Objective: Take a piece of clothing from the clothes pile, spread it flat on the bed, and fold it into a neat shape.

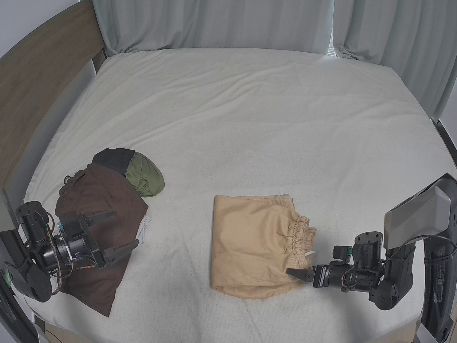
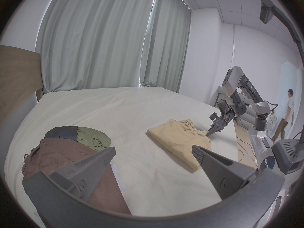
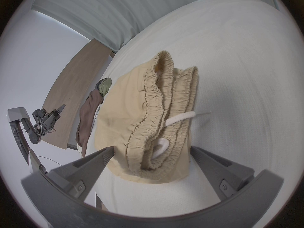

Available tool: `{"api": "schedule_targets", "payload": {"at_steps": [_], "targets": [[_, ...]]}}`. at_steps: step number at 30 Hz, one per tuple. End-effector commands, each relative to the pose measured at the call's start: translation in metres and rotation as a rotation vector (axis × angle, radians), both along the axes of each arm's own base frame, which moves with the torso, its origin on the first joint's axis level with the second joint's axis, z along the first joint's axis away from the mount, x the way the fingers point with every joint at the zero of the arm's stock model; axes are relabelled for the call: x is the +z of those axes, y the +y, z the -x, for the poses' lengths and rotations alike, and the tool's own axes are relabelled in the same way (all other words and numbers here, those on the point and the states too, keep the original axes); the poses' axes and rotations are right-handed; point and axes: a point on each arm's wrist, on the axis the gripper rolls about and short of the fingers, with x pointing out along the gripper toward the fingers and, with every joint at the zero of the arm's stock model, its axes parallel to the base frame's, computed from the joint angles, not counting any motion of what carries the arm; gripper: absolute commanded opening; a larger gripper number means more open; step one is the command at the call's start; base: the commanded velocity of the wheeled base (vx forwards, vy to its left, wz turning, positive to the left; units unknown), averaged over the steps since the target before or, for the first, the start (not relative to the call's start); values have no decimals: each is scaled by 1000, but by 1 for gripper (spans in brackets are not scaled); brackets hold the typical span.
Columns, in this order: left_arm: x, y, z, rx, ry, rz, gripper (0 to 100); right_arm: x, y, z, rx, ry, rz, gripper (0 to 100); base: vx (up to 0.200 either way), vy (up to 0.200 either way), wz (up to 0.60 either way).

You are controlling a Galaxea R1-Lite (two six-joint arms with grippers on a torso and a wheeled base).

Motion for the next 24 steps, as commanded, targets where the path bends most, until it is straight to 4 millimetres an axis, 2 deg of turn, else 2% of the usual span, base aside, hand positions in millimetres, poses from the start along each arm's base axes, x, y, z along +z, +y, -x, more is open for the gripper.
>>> {"api": "schedule_targets", "payload": {"at_steps": [1, 16, 24], "targets": [[-1, 0, 1, 2, 7, 0, 100, -10, 1, -1, 4, 27, 10, 100, 0, 0, 0], [-2, 0, 2, 0, 10, 0, 100, -5, 26, -19, -28, 36, -136, 100, 0, 0, 0], [-4, -1, 4, -1, 25, 2, 100, -6, 26, -18, -28, 39, -135, 100, 0, 0, 0]]}}
